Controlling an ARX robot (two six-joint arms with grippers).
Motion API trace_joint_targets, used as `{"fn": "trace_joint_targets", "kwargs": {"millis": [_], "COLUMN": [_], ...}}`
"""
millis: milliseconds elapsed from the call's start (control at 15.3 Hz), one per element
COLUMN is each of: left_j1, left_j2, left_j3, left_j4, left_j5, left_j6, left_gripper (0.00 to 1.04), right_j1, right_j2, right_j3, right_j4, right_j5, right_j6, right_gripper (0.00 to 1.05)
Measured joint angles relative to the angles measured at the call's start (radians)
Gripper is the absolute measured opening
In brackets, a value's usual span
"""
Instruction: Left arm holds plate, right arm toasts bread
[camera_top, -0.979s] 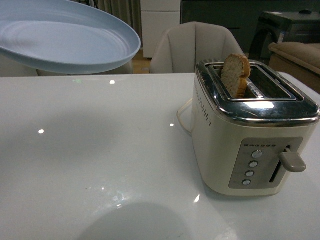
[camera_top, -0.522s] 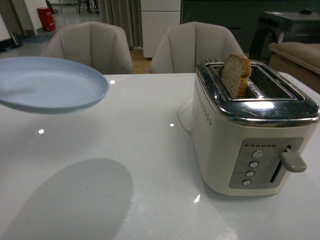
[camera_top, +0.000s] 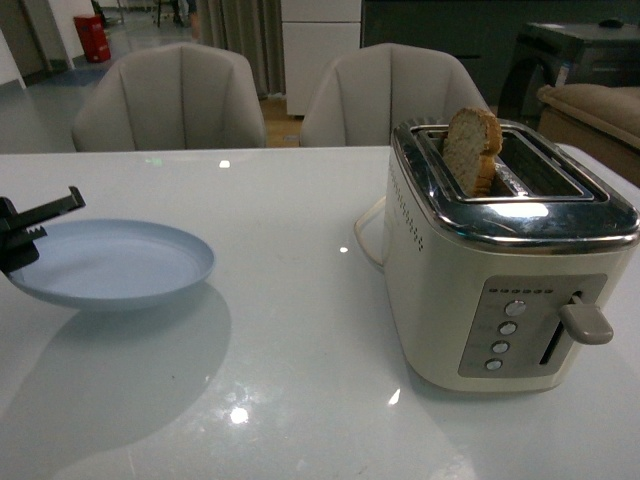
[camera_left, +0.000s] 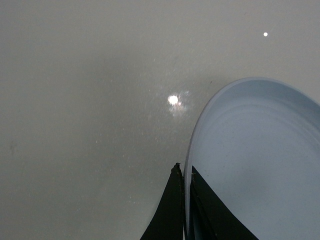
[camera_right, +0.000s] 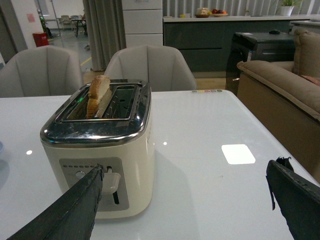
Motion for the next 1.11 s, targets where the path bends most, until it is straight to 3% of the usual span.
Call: {"fn": "trace_joint_targets", "kwargs": {"millis": [522, 848, 914, 979, 1110], "left_j1": [0.021, 0.023, 0.019, 0.017, 0.015], "left_j2": [0.129, 0.166, 0.174, 0.175, 0.174], "left_j3": [0.064, 0.097, 0.098, 0.098, 0.098], "left_j4": [-0.028, -0.037, -0.037, -0.035, -0.025], "left_j5": [-0.028, -0.044, -0.050, -0.050, -0.050], "left_j6": [-0.081, -0.082, -0.078, -0.072, -0.064], "left_gripper": [0.02, 0.54, 0.46, 0.51, 0.73], "right_j1": [0.000, 0.000, 0.000, 0.000, 0.000], "right_j2": [0.000, 0.000, 0.000, 0.000, 0.000], "right_j3": [0.000, 0.000, 0.000, 0.000, 0.000], "right_j4": [0.000, 0.000, 0.000, 0.000, 0.000], "right_j5": [0.000, 0.000, 0.000, 0.000, 0.000], "right_j6": [0.000, 0.000, 0.000, 0.000, 0.000], "right_gripper": [0.98, 0.98, 0.98, 0.98, 0.98]}}
